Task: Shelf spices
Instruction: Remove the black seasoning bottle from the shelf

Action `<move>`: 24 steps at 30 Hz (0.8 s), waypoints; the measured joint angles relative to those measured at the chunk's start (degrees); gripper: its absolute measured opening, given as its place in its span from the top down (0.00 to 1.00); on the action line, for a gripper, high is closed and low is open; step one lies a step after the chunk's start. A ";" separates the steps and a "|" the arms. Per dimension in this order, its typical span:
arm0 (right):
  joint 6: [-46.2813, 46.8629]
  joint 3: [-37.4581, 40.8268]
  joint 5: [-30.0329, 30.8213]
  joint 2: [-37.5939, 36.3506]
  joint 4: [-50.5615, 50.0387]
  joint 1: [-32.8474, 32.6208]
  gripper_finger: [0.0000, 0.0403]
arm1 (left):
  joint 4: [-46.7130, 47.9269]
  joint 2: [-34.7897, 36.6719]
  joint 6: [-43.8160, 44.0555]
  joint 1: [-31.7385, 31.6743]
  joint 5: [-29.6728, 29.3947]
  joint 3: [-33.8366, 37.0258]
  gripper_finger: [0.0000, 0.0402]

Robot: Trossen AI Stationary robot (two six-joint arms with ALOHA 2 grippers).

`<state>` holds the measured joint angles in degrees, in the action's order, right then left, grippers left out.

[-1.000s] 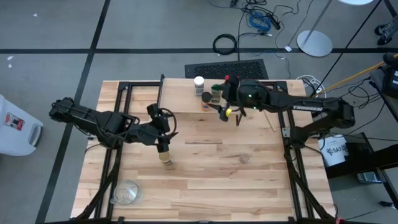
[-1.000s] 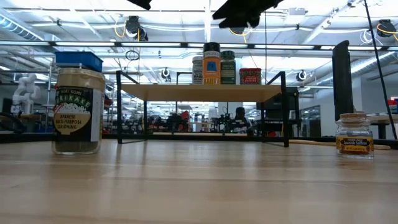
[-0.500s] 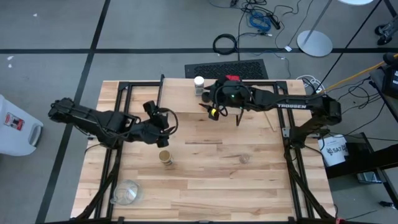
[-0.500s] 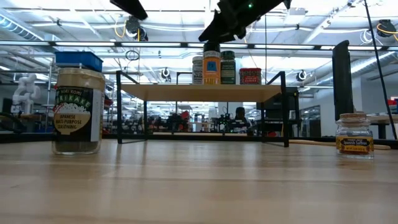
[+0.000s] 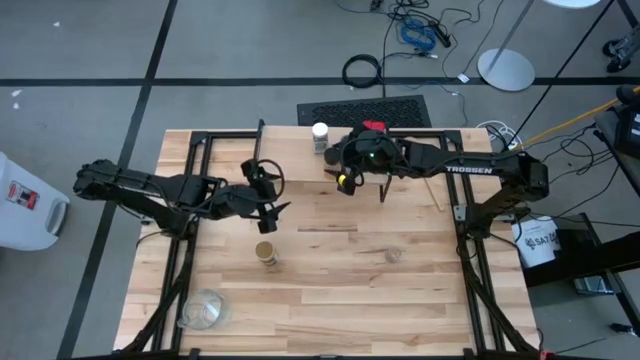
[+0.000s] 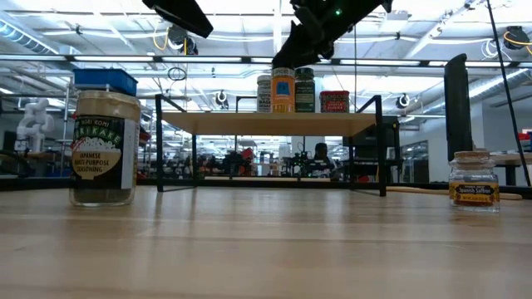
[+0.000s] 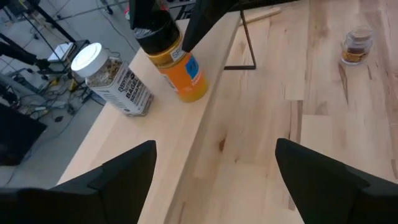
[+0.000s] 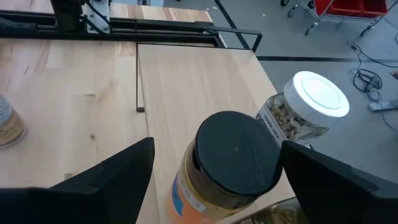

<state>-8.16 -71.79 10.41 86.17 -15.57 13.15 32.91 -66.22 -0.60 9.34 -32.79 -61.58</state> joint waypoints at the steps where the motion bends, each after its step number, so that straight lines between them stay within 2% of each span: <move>1: 0.00 0.00 -0.02 0.00 0.00 0.00 0.17 | 0.03 0.00 0.00 0.00 0.04 0.00 0.16; 7: 0.42 -0.04 -0.06 1.15 0.91 -0.02 0.17 | 0.03 0.02 -0.01 0.02 0.06 0.02 0.16; 15: 0.33 0.09 -0.37 2.49 0.02 0.00 0.24 | 0.07 0.04 0.00 0.04 0.10 0.02 0.16; 24: 0.16 0.04 -0.28 2.29 0.68 0.00 0.38 | 0.10 0.04 -0.19 0.04 0.10 0.02 0.16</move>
<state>-8.00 -71.75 10.13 88.47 -14.90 13.15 33.01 -66.17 -0.79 9.39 -32.69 -61.56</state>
